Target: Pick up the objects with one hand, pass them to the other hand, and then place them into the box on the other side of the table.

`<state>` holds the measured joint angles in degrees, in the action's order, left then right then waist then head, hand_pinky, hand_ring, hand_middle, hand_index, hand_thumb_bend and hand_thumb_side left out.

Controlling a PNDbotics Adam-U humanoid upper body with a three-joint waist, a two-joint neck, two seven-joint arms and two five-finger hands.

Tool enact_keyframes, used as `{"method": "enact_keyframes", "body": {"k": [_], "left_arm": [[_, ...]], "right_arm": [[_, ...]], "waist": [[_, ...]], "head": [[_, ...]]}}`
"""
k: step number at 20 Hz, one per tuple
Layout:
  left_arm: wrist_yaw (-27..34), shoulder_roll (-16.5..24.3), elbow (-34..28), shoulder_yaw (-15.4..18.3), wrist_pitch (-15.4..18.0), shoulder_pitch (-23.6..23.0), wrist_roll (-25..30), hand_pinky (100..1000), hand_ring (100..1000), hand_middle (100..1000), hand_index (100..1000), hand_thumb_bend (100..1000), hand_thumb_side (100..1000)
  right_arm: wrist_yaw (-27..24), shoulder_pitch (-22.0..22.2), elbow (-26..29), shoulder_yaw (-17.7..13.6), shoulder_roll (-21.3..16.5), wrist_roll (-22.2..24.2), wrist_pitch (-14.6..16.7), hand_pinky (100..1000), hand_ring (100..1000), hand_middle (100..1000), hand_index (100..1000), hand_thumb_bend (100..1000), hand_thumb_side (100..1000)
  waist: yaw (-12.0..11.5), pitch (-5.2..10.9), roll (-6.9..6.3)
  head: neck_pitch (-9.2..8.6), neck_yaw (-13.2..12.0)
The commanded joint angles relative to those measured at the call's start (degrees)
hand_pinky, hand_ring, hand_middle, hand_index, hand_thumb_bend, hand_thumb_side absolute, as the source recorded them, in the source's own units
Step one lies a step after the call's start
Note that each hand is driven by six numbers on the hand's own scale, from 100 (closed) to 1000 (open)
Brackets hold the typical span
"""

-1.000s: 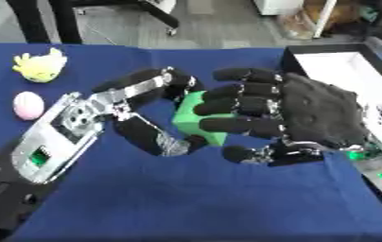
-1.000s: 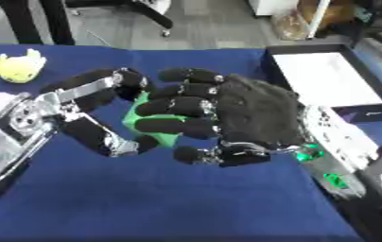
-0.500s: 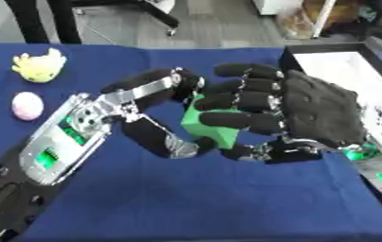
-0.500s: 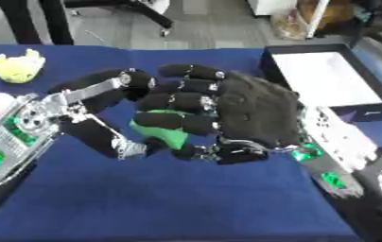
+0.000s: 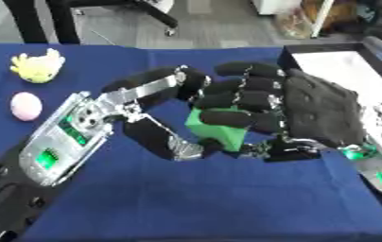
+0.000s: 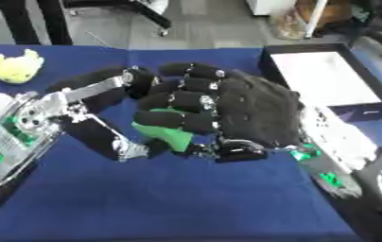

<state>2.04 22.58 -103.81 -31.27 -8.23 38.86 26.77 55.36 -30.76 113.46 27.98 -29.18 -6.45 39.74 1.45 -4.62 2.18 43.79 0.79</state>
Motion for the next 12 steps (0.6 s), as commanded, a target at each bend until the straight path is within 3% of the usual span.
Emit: {"method": "enact_keyframes", "body": {"k": [1, 4, 10, 12], "left_arm": [[0.58, -0.08, -1.09, 0.21, -0.41, 0.95, 0.89, 547, 457, 353, 634, 100, 137], [0.83, 0.01, -1.23, 0.15, -1.02, 1.03, 1.15, 548, 459, 356, 636, 100, 140], [0.66, 0.16, -1.27, 0.38, -1.98, 0.85, 0.55, 557, 474, 384, 661, 100, 123], [0.2, 0.25, -0.98, 0.59, -2.13, 0.62, 0.28, 568, 508, 432, 700, 100, 100]], "right_arm": [[0.42, -0.84, 1.13, -0.79, -0.41, -1.15, -0.97, 848, 756, 741, 1000, 148, 100], [0.66, -0.77, 1.13, -0.83, -0.39, -2.19, -1.8, 831, 725, 696, 1000, 100, 100], [-0.86, -0.69, 1.13, -0.93, -0.38, -6.32, -3.98, 735, 532, 483, 950, 100, 100], [-1.54, -0.77, 1.13, -1.01, -0.33, -8.38, -4.37, 717, 480, 431, 926, 100, 100]], "waist": [[0.08, 1.06, -0.12], [0.09, 1.08, -0.11], [0.12, 1.12, -0.07], [0.14, 1.11, -0.07]], "head": [[0.33, 0.17], [0.33, 0.14], [0.28, 0.19], [0.3, 0.2]]}}
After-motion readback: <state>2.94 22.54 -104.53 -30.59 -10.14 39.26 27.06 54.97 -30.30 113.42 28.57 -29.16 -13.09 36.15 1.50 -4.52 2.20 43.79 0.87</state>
